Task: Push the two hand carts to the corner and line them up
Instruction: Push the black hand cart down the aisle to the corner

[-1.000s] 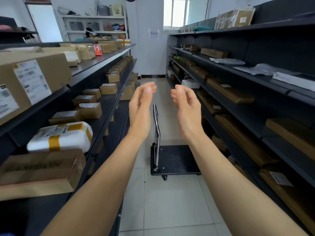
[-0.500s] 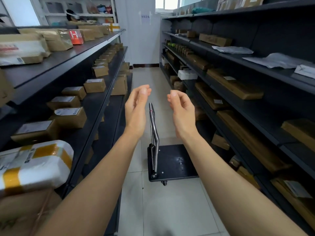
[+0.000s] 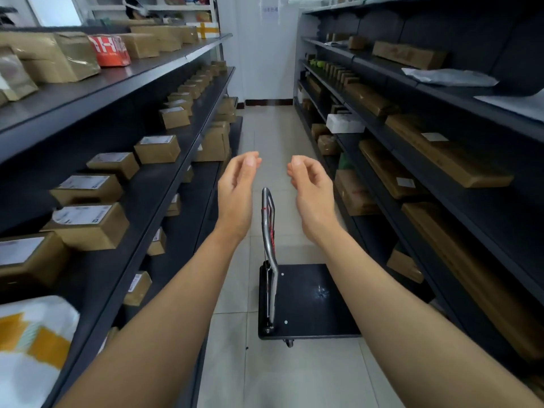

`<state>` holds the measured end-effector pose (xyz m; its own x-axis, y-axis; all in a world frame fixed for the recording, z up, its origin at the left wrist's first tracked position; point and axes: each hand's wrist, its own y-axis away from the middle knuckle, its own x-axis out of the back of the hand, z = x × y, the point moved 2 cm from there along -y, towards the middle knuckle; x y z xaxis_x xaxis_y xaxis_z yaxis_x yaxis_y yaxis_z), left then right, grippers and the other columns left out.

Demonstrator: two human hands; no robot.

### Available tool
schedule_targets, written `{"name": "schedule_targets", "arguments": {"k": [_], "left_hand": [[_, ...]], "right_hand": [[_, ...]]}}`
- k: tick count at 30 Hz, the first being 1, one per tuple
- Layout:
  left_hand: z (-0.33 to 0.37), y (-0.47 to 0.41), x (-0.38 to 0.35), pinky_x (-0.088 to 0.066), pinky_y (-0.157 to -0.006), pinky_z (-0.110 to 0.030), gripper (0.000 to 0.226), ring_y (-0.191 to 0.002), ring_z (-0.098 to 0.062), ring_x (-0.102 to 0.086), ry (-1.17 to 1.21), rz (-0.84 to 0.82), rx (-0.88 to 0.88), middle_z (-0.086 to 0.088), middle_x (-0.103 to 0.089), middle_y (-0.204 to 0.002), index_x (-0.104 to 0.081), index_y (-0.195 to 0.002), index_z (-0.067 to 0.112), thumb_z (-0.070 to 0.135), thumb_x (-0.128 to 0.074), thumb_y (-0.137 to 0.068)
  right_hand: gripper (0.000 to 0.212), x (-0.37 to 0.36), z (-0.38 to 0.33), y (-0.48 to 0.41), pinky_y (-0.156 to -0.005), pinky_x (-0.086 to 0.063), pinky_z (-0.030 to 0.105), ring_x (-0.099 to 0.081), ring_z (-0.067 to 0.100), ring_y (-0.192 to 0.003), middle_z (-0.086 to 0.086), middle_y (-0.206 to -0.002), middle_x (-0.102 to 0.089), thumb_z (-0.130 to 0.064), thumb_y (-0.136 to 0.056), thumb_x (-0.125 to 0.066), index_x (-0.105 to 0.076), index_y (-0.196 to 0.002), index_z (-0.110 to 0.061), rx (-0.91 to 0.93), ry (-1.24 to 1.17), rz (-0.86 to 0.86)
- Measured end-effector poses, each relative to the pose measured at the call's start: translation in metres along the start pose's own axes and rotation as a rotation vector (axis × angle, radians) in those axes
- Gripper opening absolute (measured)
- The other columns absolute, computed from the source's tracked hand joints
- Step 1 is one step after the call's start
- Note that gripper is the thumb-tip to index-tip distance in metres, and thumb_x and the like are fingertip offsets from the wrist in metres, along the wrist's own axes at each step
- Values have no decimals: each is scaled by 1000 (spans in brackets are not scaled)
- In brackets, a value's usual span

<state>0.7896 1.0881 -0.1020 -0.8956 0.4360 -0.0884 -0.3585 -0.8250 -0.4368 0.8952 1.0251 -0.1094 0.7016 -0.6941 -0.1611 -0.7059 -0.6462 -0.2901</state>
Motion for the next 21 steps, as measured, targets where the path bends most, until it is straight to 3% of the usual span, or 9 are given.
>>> {"name": "schedule_targets", "arguments": {"k": [8, 12, 16, 21], "left_hand": [[-79, -53, -4, -45, -90, -9, 28, -101, 0, -58, -87, -44, 117, 2, -63, -107, -60, -115, 9, 26, -44, -100], [-123, -78, -2, -45, -86, -12, 21, -95, 5, -58, -109, -91, 190, 11, -62, -99, -60, -109, 18, 30, -45, -99], [-167, -107, 1, -43, -77, -3, 14, -82, 16, -57, -145, -161, 236, 12, -62, -93, -58, -97, 26, 28, -45, -99], [-229, -135, 8, -42, -85, -14, 13, -94, 7, -56, -226, -276, 348, 16, -61, -97, -58, -100, 29, 29, -45, -99]], "right_hand": [[16, -13, 64, -60, -80, -46, 14, -58, 1, -91, -9, -94, -61, -25, -96, -54, -59, -107, -15, -120, 47, -37], [14, -22, 102, -84, -79, -46, 15, -58, 2, -91, -9, -94, -62, -27, -96, -55, -60, -104, -18, -180, 77, -2], [13, -34, 143, -109, -71, -48, 10, -58, 1, -87, -8, -93, -62, -24, -96, -55, -60, -103, -15, -244, 100, 21], [17, -46, 195, -135, -72, -49, 7, -59, 1, -86, -6, -95, -62, -18, -96, -54, -59, -109, -8, -353, 179, 34]]}}
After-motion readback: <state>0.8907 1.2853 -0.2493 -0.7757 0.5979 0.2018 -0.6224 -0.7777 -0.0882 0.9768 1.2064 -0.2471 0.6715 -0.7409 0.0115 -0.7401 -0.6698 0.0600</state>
